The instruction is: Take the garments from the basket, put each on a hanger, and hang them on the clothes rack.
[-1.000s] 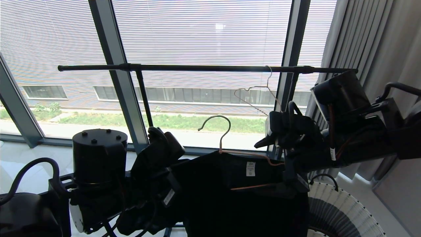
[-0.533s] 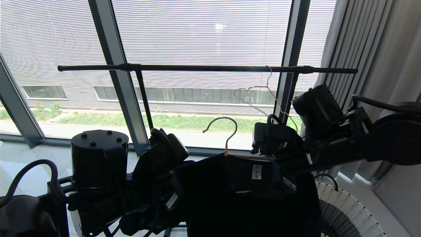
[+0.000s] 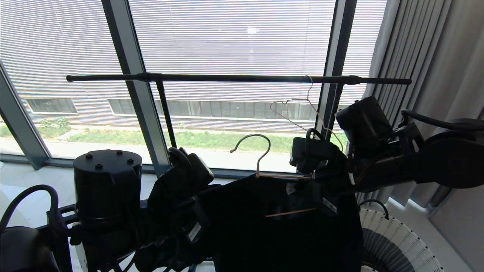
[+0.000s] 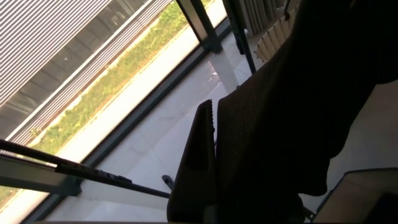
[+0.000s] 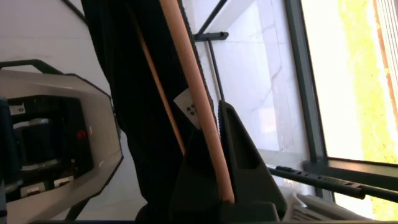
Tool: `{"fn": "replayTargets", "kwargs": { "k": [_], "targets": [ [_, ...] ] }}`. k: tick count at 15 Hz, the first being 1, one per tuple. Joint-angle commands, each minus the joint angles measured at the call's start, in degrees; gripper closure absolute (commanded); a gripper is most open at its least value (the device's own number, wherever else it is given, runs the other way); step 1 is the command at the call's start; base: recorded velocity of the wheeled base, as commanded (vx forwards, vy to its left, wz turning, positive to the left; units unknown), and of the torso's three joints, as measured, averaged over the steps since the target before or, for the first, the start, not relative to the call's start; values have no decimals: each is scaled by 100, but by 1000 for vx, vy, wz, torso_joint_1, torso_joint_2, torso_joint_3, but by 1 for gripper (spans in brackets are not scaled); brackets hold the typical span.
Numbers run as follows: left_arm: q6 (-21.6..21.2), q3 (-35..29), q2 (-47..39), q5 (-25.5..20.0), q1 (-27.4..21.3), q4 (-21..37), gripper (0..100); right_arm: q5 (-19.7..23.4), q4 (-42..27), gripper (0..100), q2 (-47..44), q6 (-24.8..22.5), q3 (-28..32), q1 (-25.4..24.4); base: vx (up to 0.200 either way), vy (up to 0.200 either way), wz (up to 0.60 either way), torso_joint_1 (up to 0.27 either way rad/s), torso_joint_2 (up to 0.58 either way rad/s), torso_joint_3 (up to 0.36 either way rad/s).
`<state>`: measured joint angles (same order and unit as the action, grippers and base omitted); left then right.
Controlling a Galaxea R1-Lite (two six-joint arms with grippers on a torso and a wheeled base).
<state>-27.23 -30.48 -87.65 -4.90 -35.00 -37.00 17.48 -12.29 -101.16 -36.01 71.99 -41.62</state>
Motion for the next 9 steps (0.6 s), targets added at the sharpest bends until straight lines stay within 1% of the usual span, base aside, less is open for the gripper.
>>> {"fn": "replayTargets", "kwargs": {
  "k": [1, 3, 4, 5, 7, 9],
  "targets": [
    [8, 7, 81, -11, -16, 0, 100, 1, 95, 100, -9, -2, -18, -4, 0, 0, 0, 0, 0, 0],
    [8, 59, 90, -11, -86, -9, 100, 18, 271, 100, 8, -20, -35, -13, 0, 0, 0, 0, 0, 0],
    [25, 86, 90, -11, -86, -9, 0, 27, 385, 100, 26, -38, -53, -31, 0, 0, 0, 0, 0, 0],
    [43, 121, 90, -2, -77, -9, 0, 36, 561, 100, 61, -55, -88, -39, 0, 0, 0, 0, 0, 0],
    [43, 262, 187, 15, 81, -9, 0, 54, 912, 100, 167, -275, -211, 22, 0, 0, 0, 0, 0, 0],
    [43, 595, 415, 15, 353, -9, 0, 62, 1229, 100, 316, -503, -440, 260, 0, 0, 0, 0, 0, 0]
  ]
}}
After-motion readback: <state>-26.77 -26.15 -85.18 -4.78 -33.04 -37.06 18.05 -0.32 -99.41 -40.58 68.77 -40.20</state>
